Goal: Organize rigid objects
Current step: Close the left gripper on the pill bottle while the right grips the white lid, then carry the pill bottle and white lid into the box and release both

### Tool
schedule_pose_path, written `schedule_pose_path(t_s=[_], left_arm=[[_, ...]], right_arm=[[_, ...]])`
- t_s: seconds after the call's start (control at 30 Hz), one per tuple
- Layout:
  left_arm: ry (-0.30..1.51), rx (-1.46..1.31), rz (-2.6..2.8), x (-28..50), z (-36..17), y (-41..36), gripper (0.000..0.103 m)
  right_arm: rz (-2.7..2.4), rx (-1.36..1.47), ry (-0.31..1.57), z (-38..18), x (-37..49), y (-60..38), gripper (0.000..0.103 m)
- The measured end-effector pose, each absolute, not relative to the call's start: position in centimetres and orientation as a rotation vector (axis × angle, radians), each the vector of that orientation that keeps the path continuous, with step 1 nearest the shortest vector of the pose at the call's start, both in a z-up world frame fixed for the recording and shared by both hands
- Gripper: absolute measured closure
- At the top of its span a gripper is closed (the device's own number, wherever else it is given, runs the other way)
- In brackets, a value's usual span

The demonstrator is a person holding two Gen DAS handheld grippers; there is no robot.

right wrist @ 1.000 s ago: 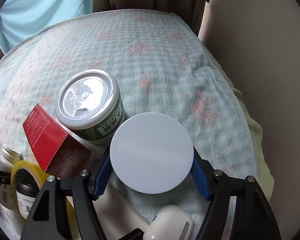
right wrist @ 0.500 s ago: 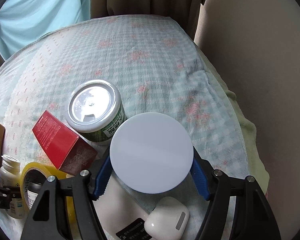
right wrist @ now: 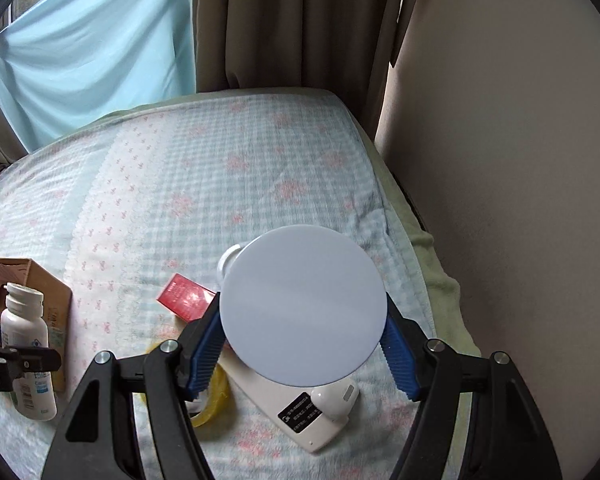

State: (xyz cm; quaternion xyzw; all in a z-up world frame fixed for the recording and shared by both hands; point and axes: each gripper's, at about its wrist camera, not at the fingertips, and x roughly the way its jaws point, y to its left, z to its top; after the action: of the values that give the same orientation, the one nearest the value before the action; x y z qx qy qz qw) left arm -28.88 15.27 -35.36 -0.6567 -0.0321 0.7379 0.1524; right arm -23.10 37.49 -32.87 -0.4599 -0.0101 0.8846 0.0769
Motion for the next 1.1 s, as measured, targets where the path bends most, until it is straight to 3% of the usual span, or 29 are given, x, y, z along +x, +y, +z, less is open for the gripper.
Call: schedule_pose_path(t_s=[0.23,0.57,0.87,1.1], left_arm=[[-0.175,-1.753,2.23,-26.9,-27.7,6.5,0.057],[-0.287,-1.704,2.327,-24.9,-23.1,-9.1,0.056],[-0.28,-1.723,2.338,-26.4,-24.7,-19.4,0.056],[-0.23,-1.788,2.265,-30.4,-30.2,-22.5,0.056]], right_arm=[[2.755,-1.397,-0.059,-25.2,-20.7,30.4,0.037],[2.902,-1.509,-0.004,-19.8,-18.3,15.8,0.036],[2.919,-1.636,-0.015,-22.2,-20.8,4.8,0.037],[2.846,-1.693,-0.029,-25.1,-23.3,0.3,0.036]])
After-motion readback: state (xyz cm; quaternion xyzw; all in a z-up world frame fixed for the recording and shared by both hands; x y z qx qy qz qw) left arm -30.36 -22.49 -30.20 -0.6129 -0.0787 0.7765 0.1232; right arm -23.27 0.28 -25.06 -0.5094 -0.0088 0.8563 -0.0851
